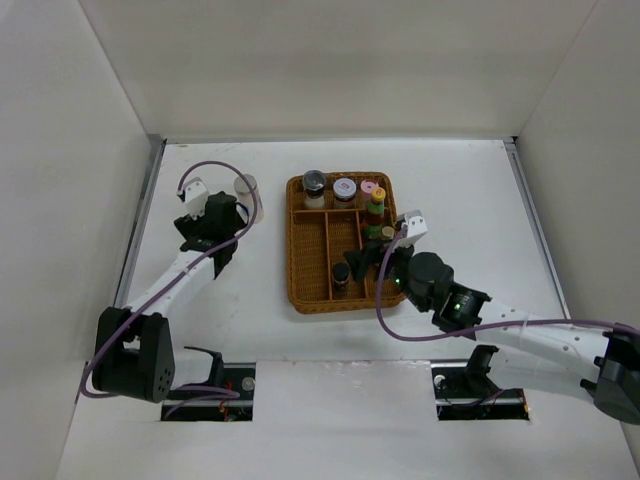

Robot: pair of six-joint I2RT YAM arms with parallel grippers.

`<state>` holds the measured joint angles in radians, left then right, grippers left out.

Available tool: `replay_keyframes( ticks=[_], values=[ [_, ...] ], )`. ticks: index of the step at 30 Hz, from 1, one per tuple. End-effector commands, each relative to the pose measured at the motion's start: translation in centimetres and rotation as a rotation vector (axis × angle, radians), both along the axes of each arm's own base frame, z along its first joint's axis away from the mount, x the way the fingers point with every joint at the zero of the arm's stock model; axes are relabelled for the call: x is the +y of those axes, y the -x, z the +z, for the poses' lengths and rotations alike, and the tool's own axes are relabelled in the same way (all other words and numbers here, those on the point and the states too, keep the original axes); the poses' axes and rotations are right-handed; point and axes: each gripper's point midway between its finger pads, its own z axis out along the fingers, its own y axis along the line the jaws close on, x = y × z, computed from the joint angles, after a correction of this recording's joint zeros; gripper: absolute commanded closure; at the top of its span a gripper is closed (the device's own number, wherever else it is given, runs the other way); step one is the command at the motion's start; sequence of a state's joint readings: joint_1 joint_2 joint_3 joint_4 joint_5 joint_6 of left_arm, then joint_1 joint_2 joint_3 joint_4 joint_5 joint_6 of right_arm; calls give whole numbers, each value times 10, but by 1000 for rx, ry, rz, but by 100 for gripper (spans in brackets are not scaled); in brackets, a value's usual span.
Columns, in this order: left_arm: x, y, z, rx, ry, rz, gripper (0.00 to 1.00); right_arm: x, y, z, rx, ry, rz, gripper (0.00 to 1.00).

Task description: Organize the condiment bottles

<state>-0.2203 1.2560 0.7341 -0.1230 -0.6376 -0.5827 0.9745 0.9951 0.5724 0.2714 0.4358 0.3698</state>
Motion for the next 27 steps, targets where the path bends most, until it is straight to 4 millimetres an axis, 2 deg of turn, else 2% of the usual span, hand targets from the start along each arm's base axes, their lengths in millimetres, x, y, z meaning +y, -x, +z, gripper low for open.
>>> replay_keyframes(
  ticks=[1, 7, 12, 15, 18, 22, 24, 27],
  values=[
    [-1, -24, 27, -83, 14, -12, 22, 7, -1, 19, -39, -85, 22, 3],
    [-6, -43, 27, -79, -6, -40, 21, 11, -1, 13, -29, -77, 32, 3],
    [-6, -51, 12, -44, -14, -42, 21, 14, -2, 10, -23, -72, 37, 3],
    [-7, -56, 12, -55, -11, -44, 22, 13, -2, 10, -26, -76, 37, 3],
    [-9, -59, 19, -70, -22, -47, 33, 15, -2, 7, -21, -70, 41, 3],
    [-7, -58, 19, -69, -32, -43, 53, 17, -2, 7, -18, -72, 44, 3],
    [-6, -48, 27, -87, -44, -30, 61, 16, -2, 6, -18, -72, 44, 3],
    [-22, -17, 55, -155, -80, -56, 62, 15, -1, 8, -20, -75, 44, 3]
  ],
)
